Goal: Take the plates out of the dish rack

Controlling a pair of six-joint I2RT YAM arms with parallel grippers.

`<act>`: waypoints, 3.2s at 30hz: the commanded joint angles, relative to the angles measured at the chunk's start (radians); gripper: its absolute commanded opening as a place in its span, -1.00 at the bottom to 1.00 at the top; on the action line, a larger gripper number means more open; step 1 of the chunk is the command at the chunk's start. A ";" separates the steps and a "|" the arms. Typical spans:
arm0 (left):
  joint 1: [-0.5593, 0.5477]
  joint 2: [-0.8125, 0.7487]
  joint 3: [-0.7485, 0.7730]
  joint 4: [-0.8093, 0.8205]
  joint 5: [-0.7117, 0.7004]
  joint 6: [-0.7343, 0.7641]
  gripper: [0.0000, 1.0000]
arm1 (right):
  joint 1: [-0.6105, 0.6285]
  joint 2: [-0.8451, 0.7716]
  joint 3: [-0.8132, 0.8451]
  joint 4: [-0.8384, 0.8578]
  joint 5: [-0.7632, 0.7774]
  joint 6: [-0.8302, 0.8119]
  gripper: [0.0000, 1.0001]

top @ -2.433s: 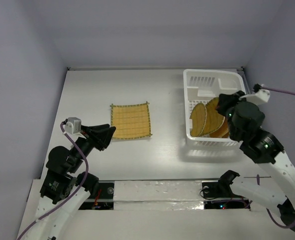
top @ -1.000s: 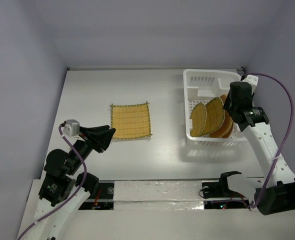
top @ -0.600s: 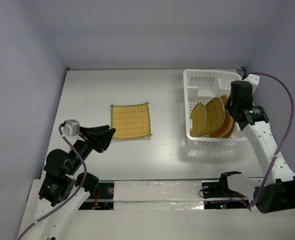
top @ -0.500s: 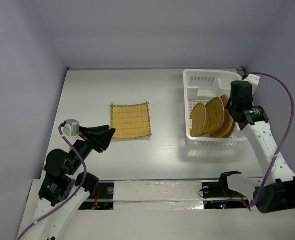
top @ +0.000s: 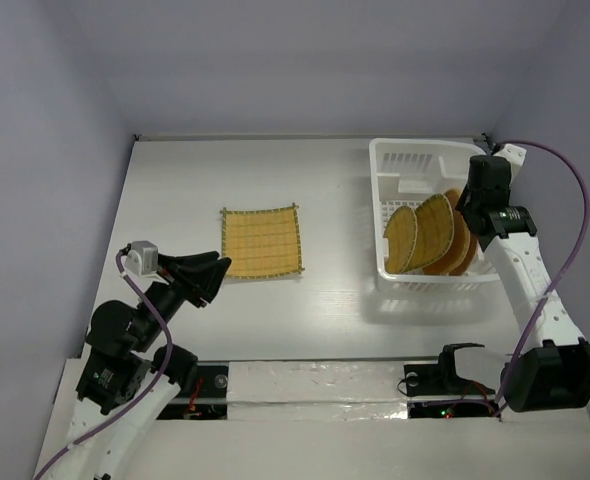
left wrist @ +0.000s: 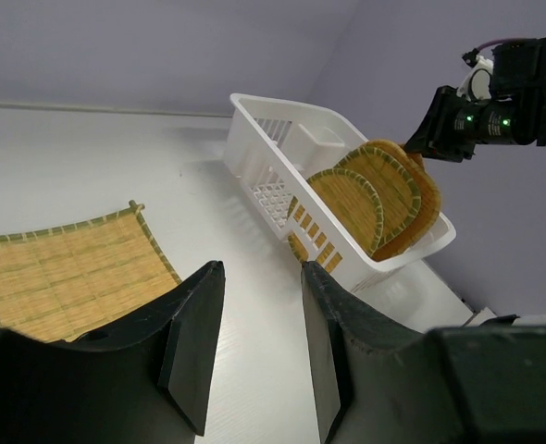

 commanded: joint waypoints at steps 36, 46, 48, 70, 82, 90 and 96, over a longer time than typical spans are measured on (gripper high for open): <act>-0.021 -0.043 0.002 0.046 0.000 0.001 -0.28 | -0.044 -0.136 0.067 0.085 -0.080 -0.286 -1.00; -0.021 -0.046 0.002 0.047 0.003 0.000 -0.28 | -0.044 -0.219 0.208 0.033 -0.035 -0.297 -1.00; -0.021 -0.046 0.002 0.046 0.003 0.000 -0.28 | -0.044 -0.230 0.228 0.030 -0.009 -0.298 -1.00; -0.021 -0.029 0.000 0.047 0.003 -0.004 -0.27 | -0.044 -0.273 0.546 -0.090 -0.105 -0.092 -1.00; -0.021 -0.017 0.004 0.037 -0.040 -0.008 -0.28 | 0.199 -0.325 0.090 0.366 -0.546 0.379 -1.00; 0.017 -0.001 0.005 0.028 -0.064 -0.010 -0.28 | 0.480 -0.075 -0.062 0.731 -0.498 0.522 -1.00; 0.049 0.014 0.007 0.025 -0.072 -0.008 -0.28 | 0.600 0.172 -0.092 0.936 -0.481 0.620 -1.00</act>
